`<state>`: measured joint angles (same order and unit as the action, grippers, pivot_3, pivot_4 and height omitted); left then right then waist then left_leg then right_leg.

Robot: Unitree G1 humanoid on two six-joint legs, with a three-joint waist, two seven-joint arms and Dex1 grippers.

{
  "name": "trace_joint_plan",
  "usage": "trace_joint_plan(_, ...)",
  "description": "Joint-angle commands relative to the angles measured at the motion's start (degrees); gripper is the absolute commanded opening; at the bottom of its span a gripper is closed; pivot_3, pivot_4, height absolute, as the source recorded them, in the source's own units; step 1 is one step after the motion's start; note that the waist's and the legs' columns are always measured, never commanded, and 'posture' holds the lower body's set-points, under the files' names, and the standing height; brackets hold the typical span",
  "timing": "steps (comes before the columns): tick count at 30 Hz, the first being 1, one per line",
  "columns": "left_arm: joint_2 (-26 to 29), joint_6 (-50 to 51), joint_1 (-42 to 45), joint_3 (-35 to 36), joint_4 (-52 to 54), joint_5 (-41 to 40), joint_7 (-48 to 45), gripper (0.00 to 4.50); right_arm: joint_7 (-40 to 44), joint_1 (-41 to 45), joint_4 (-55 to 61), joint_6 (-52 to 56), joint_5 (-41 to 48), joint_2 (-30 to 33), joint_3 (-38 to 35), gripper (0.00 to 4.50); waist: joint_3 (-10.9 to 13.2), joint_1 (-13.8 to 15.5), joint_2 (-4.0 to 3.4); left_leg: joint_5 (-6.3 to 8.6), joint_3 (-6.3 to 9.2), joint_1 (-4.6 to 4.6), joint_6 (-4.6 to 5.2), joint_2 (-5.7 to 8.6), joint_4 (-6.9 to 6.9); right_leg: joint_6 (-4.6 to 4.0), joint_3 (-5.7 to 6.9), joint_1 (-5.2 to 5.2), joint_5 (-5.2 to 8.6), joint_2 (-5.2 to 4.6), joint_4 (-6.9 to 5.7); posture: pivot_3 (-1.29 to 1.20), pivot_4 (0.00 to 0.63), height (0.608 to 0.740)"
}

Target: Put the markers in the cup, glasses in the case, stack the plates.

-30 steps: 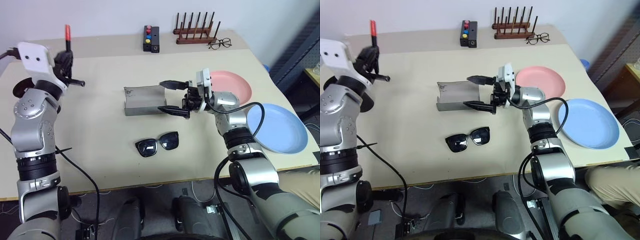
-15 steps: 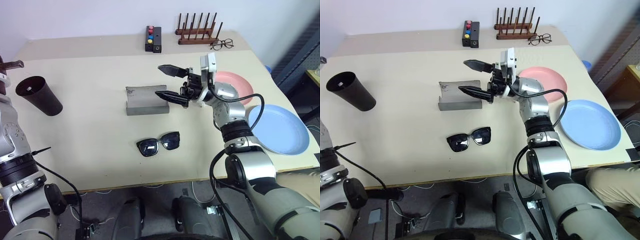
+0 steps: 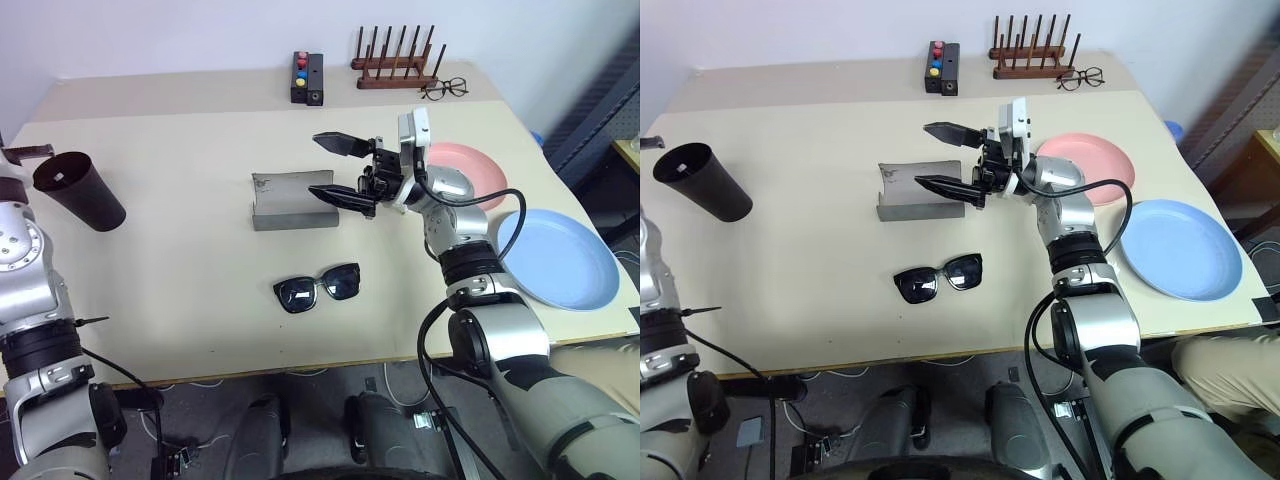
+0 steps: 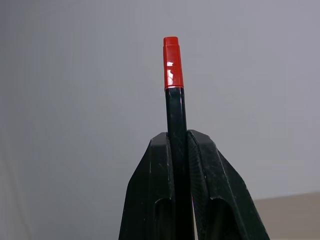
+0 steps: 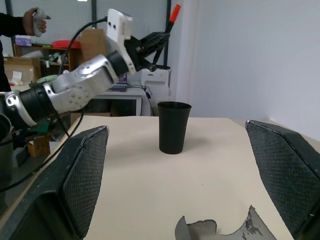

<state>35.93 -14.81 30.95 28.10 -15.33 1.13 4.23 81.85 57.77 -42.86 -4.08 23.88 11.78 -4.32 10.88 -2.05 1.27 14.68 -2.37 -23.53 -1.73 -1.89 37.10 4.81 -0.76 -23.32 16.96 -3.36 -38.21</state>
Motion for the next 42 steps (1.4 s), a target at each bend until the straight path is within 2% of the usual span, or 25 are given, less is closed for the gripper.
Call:
trace_joint_plan(1, 1.8, -4.75, 2.61, -0.9, -5.89, 2.48, 2.88, 0.09, -0.18, -0.06, 2.45, 0.17, 1.0, 0.08, -0.59, 4.5, 0.0, 0.0, 0.0, 0.0, 0.0, 0.0, 0.0, 0.0, 0.0, 0.0, 0.0, 0.0, 0.0, 0.0, 0.0, 0.0, 0.15, 0.74)
trace_joint_plan(16, 3.96, -14.02, 13.79, -5.89, -31.51, 4.33, 8.84, 0.09, -1.42, -1.56, 5.2, 1.5, 1.05, 1.03, -0.67, 4.5, 0.0, -0.03, 0.01, 0.01, -0.11, 0.0, 0.01, 0.0, 0.04, 0.03, 0.09, -0.04, -0.02, -0.05, -0.04, 0.0, 0.15, 0.74)
trace_joint_plan(26, 4.08, -15.13, 18.31, -8.2, -39.35, 4.12, 8.84, 0.09, -1.96, -1.82, 5.7, 1.57, 1.04, 1.32, -0.82, 4.5, 0.0, -0.08, 0.01, 0.0, -0.25, 0.0, 0.01, -0.01, 0.05, 0.04, 0.19, -0.07, -0.02, -0.07, -0.05, 0.0, 0.15, 0.74)
trace_joint_plan(33, 4.22, -15.78, 19.01, -9.0, -41.03, 3.73, 8.83, 0.09, -2.22, -1.75, 5.61, 1.39, 0.98, 1.39, -0.93, 4.5, 0.0, -0.16, 0.01, 0.0, -0.3, 0.0, 0.01, -0.01, 0.05, 0.04, 0.2, -0.11, -0.02, -0.09, -0.07, 0.0, 0.15, 0.74)
trace_joint_plan(36, 4.24, -15.96, 18.49, -9.07, -40.82, 3.46, 8.82, 1.33, -2.23, -1.8, 5.62, 1.38, 0.96, 1.47, -1.02, 4.5, 0.0, -0.15, 0.01, 0.0, -0.32, 0.0, 0.01, -0.01, 0.05, 0.04, 0.2, -0.11, -0.02, -0.1, -0.07, 0.0, 0.15, 0.74)
trace_joint_plan(42, 4.19, -16.36, 17.17, -8.62, -39.97, 2.53, 8.44, 4.47, -2.13, -1.33, 4.69, 1.02, 0.76, 1.44, -1.11, 4.5, 0.0, -0.16, 0.01, 0.0, -0.33, 0.0, 0.01, -0.01, 0.05, 0.04, 0.21, -0.11, -0.02, -0.1, -0.07, 0.0, 0.15, 0.74)
